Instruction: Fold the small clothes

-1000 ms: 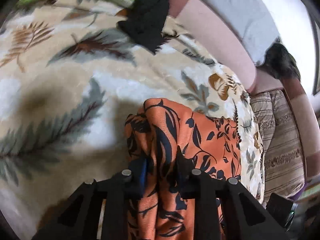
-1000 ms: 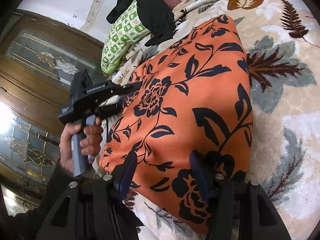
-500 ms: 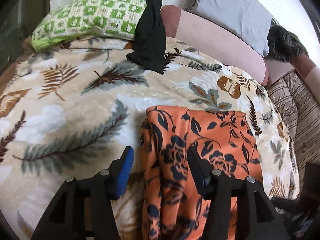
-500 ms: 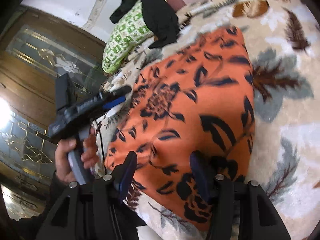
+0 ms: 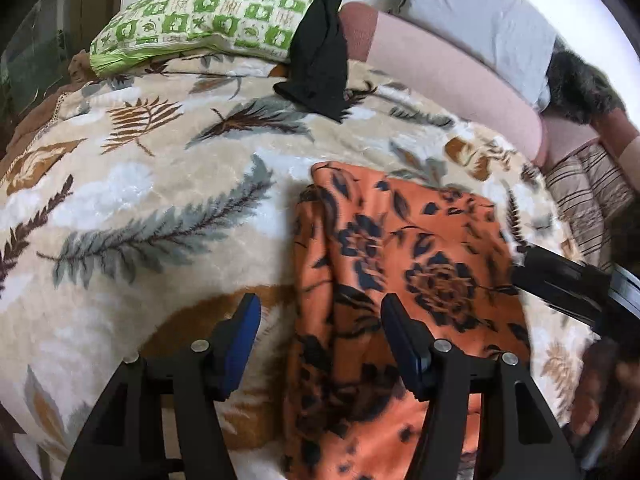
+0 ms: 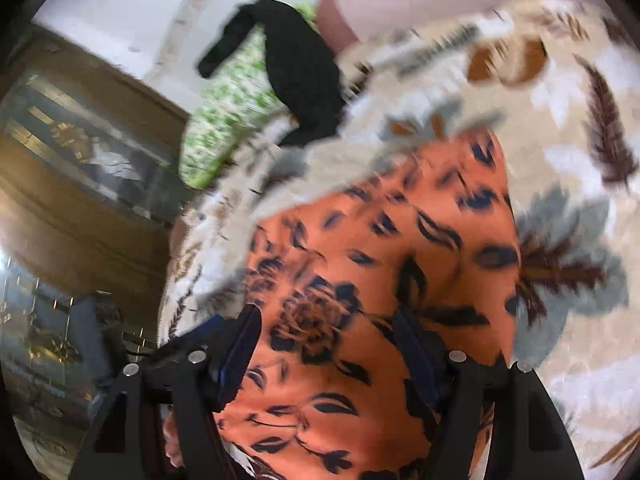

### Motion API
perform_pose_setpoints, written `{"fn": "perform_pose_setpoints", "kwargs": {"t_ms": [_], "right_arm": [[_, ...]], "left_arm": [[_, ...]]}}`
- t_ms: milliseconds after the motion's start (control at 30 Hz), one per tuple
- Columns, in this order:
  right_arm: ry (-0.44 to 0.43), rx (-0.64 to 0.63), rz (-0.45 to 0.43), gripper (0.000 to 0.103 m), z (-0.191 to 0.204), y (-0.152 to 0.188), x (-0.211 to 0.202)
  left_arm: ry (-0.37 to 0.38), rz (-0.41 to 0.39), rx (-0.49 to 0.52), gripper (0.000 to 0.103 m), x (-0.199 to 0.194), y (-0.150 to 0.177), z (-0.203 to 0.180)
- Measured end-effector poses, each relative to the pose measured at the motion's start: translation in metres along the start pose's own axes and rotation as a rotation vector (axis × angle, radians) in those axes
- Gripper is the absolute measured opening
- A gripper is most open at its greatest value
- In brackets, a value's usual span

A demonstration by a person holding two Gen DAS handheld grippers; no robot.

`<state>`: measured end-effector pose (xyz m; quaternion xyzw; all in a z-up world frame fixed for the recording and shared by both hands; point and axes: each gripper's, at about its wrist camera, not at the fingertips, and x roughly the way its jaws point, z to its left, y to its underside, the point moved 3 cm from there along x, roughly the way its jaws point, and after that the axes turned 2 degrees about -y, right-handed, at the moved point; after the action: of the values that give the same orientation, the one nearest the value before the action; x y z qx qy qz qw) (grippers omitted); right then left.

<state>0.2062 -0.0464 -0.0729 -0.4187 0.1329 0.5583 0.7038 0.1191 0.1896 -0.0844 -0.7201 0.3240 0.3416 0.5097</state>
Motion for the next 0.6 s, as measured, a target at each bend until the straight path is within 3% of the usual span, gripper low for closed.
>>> {"fn": "perform_pose_setpoints", "kwargs": {"t_ms": [67,100,167,333,433,500,600], "right_arm": [[0.019,0.037,0.015,0.072,-0.010,-0.005,0.013],[0.027,0.082,0.064,0.072,-0.025,-0.006,0.031],[0.010,0.129,0.078,0.072,-0.034,-0.009,0.039],[-0.023,0.072,-0.017,0.072,-0.019,-0.037,0.017],[0.050,0.178,0.074,0.073,-0.060,-0.044,0.052],[-0.022,0.225,0.011,0.072,-0.062,-0.046,0.038],[-0.036,0.145,-0.046,0.073,-0.046,-0.038,0.003]], "left_arm": [[-0.015,-0.001,0.015,0.063,-0.001,0.007,-0.005],[-0.050,0.023,0.049,0.063,0.006,0.014,-0.007],[-0.099,0.088,0.073,0.064,0.024,0.025,-0.005],[-0.059,0.076,0.031,0.064,0.027,0.025,0.002],[-0.044,0.078,0.020,0.065,0.029,0.023,0.003],[-0.033,0.059,0.008,0.065,0.022,0.021,0.006],[-0.017,0.024,-0.034,0.065,0.011,0.016,0.010]]}}
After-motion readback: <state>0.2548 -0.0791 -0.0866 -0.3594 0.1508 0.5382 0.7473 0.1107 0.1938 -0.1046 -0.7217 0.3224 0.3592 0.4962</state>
